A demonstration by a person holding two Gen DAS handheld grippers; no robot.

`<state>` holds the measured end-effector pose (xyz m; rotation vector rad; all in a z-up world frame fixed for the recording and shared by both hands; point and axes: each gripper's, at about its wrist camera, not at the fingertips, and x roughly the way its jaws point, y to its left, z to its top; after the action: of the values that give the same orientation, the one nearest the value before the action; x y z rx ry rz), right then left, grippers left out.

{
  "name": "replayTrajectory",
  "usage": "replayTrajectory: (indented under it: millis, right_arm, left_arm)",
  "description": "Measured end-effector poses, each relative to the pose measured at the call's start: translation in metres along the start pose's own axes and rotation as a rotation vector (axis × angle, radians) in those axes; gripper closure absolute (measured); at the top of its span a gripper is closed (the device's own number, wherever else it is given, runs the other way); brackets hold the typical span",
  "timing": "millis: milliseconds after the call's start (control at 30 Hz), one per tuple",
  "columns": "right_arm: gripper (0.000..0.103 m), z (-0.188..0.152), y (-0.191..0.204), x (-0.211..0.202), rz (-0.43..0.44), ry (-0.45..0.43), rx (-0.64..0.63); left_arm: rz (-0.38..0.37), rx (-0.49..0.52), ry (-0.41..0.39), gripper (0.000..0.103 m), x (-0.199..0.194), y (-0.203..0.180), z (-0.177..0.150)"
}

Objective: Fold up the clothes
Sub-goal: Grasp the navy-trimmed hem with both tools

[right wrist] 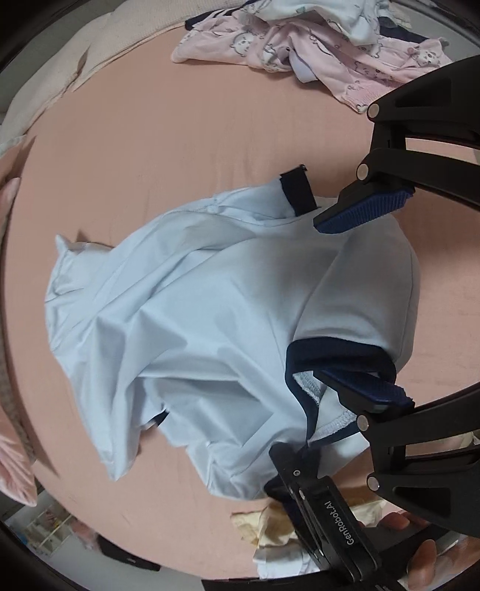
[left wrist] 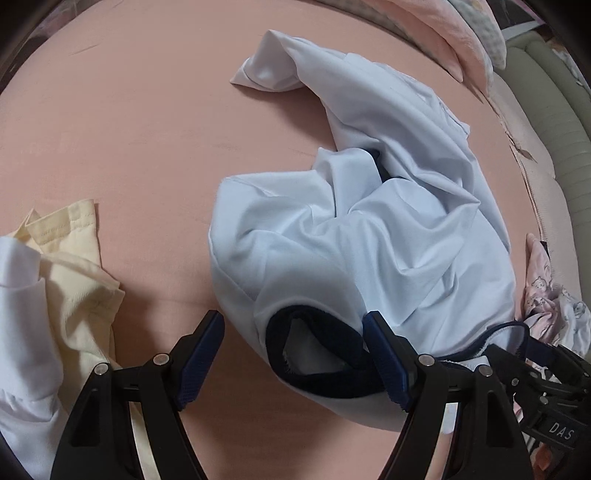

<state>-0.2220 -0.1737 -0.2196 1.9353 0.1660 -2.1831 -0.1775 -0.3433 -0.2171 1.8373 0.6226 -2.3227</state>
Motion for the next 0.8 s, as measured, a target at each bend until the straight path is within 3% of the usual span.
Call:
replayTrajectory:
  millis: [133,200,300,467,533,600,800]
  right_arm:
    - [0.032,-0.004,0.006,0.004,-0.034,-0.008,-0.03]
    - [0.033,-0.007,0.007,0.005,-0.032,-0.021,-0.029]
    - [0.046,-0.012,0.011,0.009,-0.022,-0.031,-0.024]
    - [0.083,-0.023,0.038,0.019,-0.116,-0.057,-0.167]
    - [0.087,-0.028,0.042,0.024,-0.128,-0.057,-0.194]
    - [0.089,-0.031,0.039,0.021,-0.122,-0.073,-0.179]
    - [0.09,-0.039,0.032,0.014,-0.138,-0.106,-0.152]
  left_arm:
    - [-0.052,-0.017,0.013,0.052,0.003,0.007,-0.004]
    - [-0.068,-0.035,0.013,0.059,0.005,0.011,-0.007]
    - [-0.061,-0.01,-0.013,0.064,0.004,0.009,-0.013]
    - [-0.019,0.085,-0.066,0.08,-0.004,-0.002,-0.024]
    - [-0.026,0.096,-0.104,0.089,-0.011,-0.003,-0.029]
    - [-0.031,0.104,-0.142,0.091,-0.018,-0.002,-0.035]
    - [0.002,0.129,-0.151,0.092,-0.027,0.009,-0.046]
